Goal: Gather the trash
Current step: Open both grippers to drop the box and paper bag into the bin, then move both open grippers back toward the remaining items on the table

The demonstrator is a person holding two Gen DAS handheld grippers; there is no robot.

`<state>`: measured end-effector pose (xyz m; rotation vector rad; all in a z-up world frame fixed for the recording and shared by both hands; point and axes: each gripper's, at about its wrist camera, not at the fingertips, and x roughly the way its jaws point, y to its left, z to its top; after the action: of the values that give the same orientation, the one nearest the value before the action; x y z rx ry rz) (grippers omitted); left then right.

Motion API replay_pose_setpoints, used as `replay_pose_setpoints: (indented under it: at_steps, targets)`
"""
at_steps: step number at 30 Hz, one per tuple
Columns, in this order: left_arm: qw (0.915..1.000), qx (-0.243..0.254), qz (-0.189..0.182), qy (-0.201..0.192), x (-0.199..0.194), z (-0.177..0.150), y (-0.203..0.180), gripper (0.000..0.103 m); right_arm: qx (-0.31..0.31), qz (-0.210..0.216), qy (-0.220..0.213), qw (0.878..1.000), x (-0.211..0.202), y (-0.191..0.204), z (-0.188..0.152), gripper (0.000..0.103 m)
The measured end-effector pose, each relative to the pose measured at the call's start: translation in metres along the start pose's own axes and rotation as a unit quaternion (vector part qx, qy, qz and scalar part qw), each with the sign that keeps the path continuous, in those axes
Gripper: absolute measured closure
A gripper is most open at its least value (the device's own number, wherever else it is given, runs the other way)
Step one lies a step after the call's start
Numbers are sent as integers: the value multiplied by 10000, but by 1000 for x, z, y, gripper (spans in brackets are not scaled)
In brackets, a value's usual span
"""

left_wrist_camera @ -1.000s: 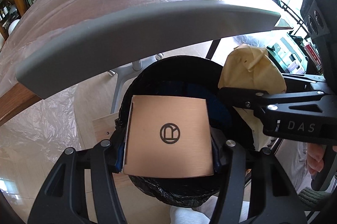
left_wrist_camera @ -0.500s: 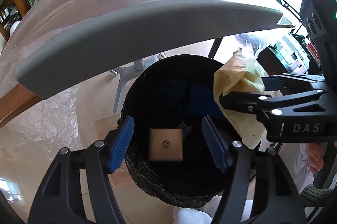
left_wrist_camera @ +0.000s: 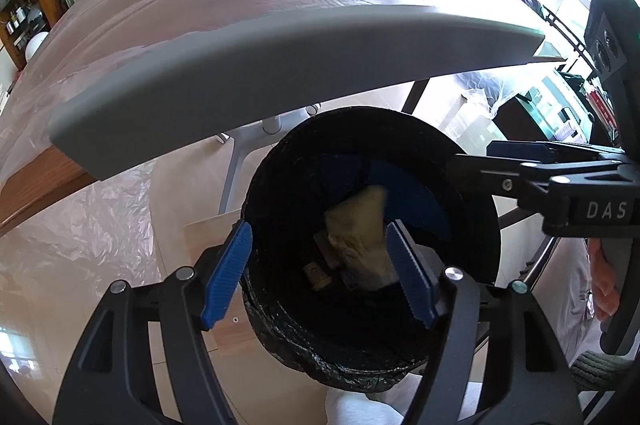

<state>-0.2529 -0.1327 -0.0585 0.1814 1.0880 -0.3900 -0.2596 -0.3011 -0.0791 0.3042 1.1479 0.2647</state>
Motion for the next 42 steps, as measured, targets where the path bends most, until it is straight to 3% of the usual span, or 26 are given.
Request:
replay_pose_setpoints:
  at_steps: [7, 11, 13, 15, 18, 26, 42]
  targets:
    - [9995, -114, -21, -303, -28, 3, -2, 32, -363, -14, -353, 9987, -38, 11, -3, 27]
    - [9964, -220, 37, -822, -60, 12, -4, 13, -712, -53, -853, 9938, -75, 18, 0, 18]
    - [9943, -319, 69, -1016, -70, 17, -3, 8, -857, -92, -1155, 9896, -91, 20, 6, 13]
    - [9926, -435, 69, -1132, -76, 24, -3, 7, -977, -211, -1477, 9840, -104, 19, 14, 4]
    - [9910, -515, 82, -1234, -81, 35, -3, 7, -1105, -417, -1920, 9743, -118, 20, 31, 4]
    - [9892, -81, 317, -1429, -76, 69, -13, 5, -1248, -619, -2162, 9664, -123, 25, 93, 4]
    - [9932, 177, -237, -1127, -30, 135, 9, 5, -927, -1066, -1872, 9721, -64, 13, 186, 4]
